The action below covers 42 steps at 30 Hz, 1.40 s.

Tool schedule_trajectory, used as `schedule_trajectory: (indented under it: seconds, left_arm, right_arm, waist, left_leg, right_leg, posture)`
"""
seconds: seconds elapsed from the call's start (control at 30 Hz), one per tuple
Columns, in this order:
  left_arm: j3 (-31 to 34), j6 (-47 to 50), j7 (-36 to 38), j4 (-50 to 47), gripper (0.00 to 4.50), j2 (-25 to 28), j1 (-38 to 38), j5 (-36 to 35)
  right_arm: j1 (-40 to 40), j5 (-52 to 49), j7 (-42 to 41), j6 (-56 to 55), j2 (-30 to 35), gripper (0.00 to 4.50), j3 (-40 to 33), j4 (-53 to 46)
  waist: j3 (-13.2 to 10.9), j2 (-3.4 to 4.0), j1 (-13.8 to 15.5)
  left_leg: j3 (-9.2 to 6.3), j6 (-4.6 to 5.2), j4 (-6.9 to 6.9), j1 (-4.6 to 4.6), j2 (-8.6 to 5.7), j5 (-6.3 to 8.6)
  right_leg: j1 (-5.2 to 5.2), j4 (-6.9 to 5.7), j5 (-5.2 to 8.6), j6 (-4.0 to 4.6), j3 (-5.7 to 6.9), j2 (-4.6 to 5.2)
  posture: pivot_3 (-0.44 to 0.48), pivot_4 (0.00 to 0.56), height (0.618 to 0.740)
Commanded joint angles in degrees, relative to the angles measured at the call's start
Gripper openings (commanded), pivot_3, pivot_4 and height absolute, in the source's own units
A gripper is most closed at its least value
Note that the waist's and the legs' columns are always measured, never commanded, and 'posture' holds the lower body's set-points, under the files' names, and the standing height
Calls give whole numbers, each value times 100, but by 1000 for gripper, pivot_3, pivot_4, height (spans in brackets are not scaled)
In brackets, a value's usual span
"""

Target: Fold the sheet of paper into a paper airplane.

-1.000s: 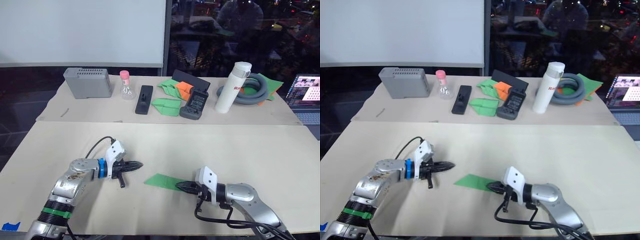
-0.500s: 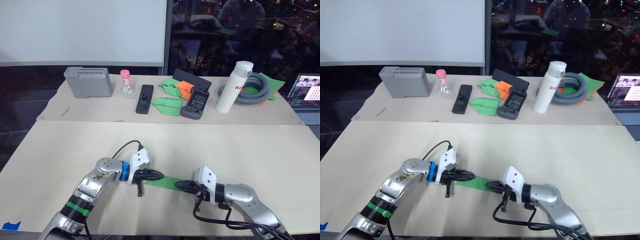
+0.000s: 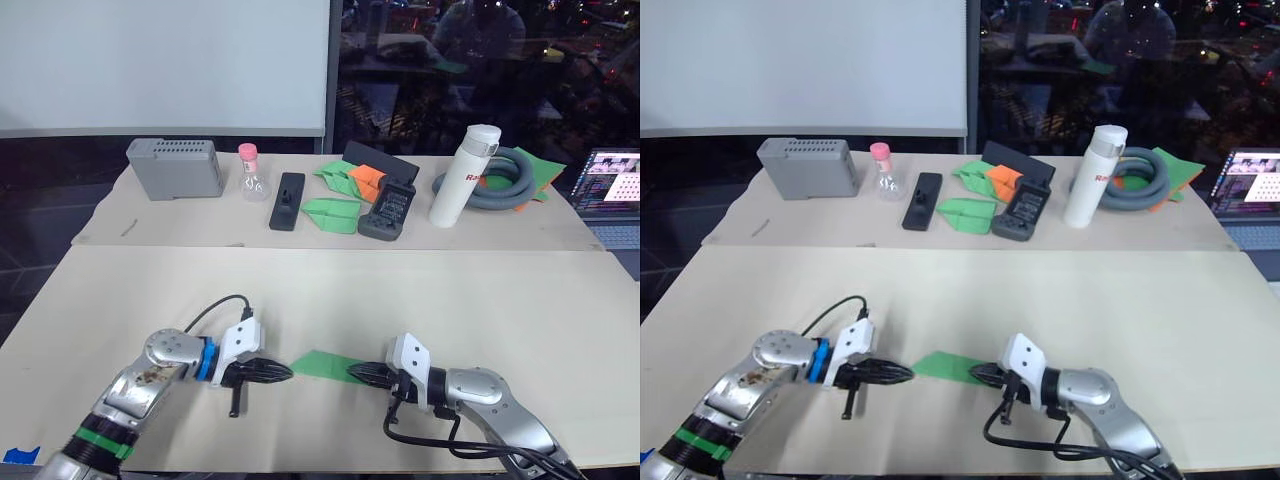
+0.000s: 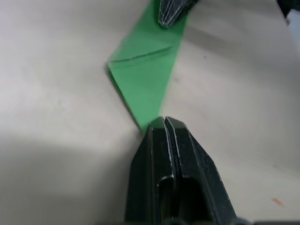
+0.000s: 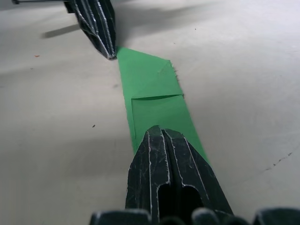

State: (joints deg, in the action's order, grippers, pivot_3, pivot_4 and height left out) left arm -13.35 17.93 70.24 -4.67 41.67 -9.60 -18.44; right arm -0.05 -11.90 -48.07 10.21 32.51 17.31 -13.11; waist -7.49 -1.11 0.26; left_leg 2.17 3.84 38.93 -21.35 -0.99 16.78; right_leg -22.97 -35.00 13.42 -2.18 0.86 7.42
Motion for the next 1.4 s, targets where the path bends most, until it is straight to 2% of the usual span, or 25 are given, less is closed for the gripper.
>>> schedule_trajectory:
  seconds: [0.03, 0.1, 0.17, 0.33, 0.43, 0.57, 0.73, 0.87, 1.0, 1.07, 1.2, 1.33, 1.4]
  left_arm:
    - [436, 730, -268, -79, 0, -352, -146, -698]
    - [663, 1105, -475, -149, 0, -673, -406, -1082]
    - [636, 1281, -613, -171, 0, -907, -636, -1137]
    - [72, 1144, -766, 55, 0, -1270, -973, -643]
    - [-313, 1007, -786, 311, 0, -1305, -1076, -219]
    - [-852, 706, -669, 626, 0, -1220, -1191, 397]
    - [-1141, 313, -716, 920, 0, -1212, -1199, 878]
    - [-1175, 172, -670, 965, 0, -1141, -1064, 975]
    - [-1070, 157, -700, 932, 0, -1091, -963, 963]
    - [-1027, 95, -697, 932, 0, -1092, -919, 950]
    - [-836, 40, -685, 836, 0, -1166, -871, 766]
    - [-21, 431, -649, 386, 0, -1234, -976, -106]
    - [535, 753, -639, 136, 0, -1201, -1021, -713]
  right_arm:
    - [127, 301, -6, 187, 104, 18, 129, 392]
    - [133, 308, -7, 174, 96, 18, 126, 403]
    - [144, 317, 8, 158, 87, 18, 120, 415]
    - [240, 328, 135, 122, 80, 18, 49, 341]
    - [301, 322, 222, 92, 94, 18, -9, 238]
    - [355, 443, 271, 29, 198, 18, 14, 74]
    - [647, 391, 280, 144, 406, 18, -180, -83]
    - [976, 325, 279, 70, 691, 18, -593, -19]
    - [1312, 154, 161, -139, 959, 18, -1120, 104]
    - [1278, 259, 90, -256, 1089, 18, -1127, 138]
    - [938, -148, -8, -16, 1035, 18, -1342, -113]
    - [399, -819, -356, 466, 1244, 18, -1735, -555]
    - [62, -1132, -568, 844, 1392, 18, -1802, -801]
  waist:
    - [-2, -2, 8]
    - [-11, -16, 36]
    - [-13, -36, 51]
    - [-12, -34, 38]
    - [-13, -33, 41]
    - [-14, -32, 61]
    - [-12, -30, 120]
    - [-8, -31, 139]
    - [-1, -30, 146]
    - [3, -35, 134]
    - [3, -32, 123]
    - [-26, -12, 92]
    - [-32, -15, 71]
  left_leg:
    - [0, 0, 0, -2, 0, 0]
    - [1, 0, 5, -6, -4, -1]
    - [-4, -7, 11, -14, -4, -6]
    - [0, -6, 7, -13, -13, -6]
    - [4, -6, 7, -18, -14, -6]
    - [3, -7, 8, -20, -10, -7]
    - [0, 0, 9, -13, -17, -4]
    - [0, 3, 9, -2, -15, -3]
    - [-2, 14, 8, 30, -9, 5]
    - [-3, 13, 8, 30, -6, 5]
    - [-3, 14, 8, 28, -6, 5]
    - [1, 14, 12, -3, -10, 2]
    - [1, 12, 31, -66, -11, -4]
  right_leg:
    - [-3, 0, 0, 0, 0, 0]
    - [-3, -1, 0, -1, 1, 0]
    - [-7, -3, -1, -2, 10, -2]
    - [-5, -2, -3, -5, 7, -10]
    - [10, -2, -3, -5, 8, -44]
    - [10, 0, -2, -4, 6, -42]
    - [3, 7, -2, -4, 6, -4]
    - [19, 11, -2, -4, 8, -2]
    - [67, 35, 1, -7, 12, -1]
    - [70, 42, 1, -7, 13, -2]
    - [69, 43, 0, -9, 12, -1]
    - [58, 40, -7, -14, 5, 1]
    - [-10, 5, -8, -15, 5, 1]
  posture:
    - [0, 150, 740]
    - [0, 150, 740]
    - [0, 150, 740]
    - [0, 150, 740]
    - [0, 150, 740]
    - [0, 150, 740]
    - [0, 150, 740]
    - [0, 150, 740]
    - [0, 150, 740]
    - [0, 150, 740]
    - [0, 150, 740]
    - [0, 150, 740]
    - [0, 150, 740]
